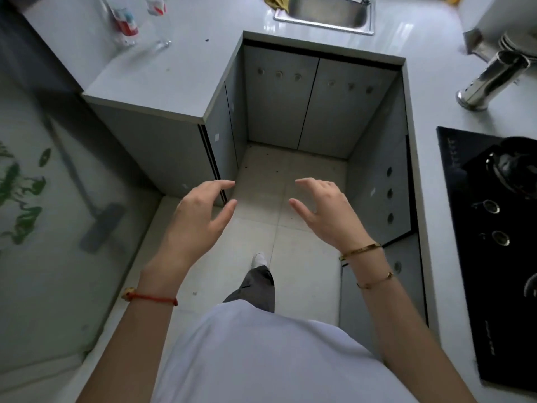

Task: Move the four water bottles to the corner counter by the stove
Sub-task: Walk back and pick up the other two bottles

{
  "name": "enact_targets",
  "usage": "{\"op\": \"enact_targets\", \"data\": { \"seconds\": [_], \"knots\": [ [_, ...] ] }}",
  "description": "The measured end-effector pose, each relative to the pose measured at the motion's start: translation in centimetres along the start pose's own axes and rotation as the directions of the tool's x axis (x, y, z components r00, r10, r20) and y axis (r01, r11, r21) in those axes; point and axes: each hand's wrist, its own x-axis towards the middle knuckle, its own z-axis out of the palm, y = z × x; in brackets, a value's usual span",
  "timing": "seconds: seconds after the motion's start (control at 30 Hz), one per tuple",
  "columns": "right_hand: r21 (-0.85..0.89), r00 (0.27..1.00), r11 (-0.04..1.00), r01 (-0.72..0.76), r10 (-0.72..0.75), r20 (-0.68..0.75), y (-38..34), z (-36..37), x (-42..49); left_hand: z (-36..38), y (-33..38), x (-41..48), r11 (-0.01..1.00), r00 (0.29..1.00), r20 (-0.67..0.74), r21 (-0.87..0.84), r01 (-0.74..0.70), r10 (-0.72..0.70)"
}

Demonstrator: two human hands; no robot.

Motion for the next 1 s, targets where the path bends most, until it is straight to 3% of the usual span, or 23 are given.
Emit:
{"op": "enact_targets", "data": {
  "seconds": [0.53,0.8,1.0],
  "knots": [
    [0.018,1.0,0.999,0.026,-0.026,-0.007,2.1,-5.0,23.3,-1.6,-2.4,22.9,0.999,0.999,-0.022,0.012,0.031,-0.031],
    [0.034,0.996,0.996,0.08,-0.081,0.023,3.7,-5.7,32.6,-1.3,-4.0,30.8,0.994,0.994,-0.026,0.032,0.105,-0.104],
    [0.032,0.981,0.985,0.171,-0.173,0.088,5.0,-6.7,41.7,-0.5,-5.2,37.6,0.982,0.976,-0.111,0.01,0.189,-0.186]
  ]
}}
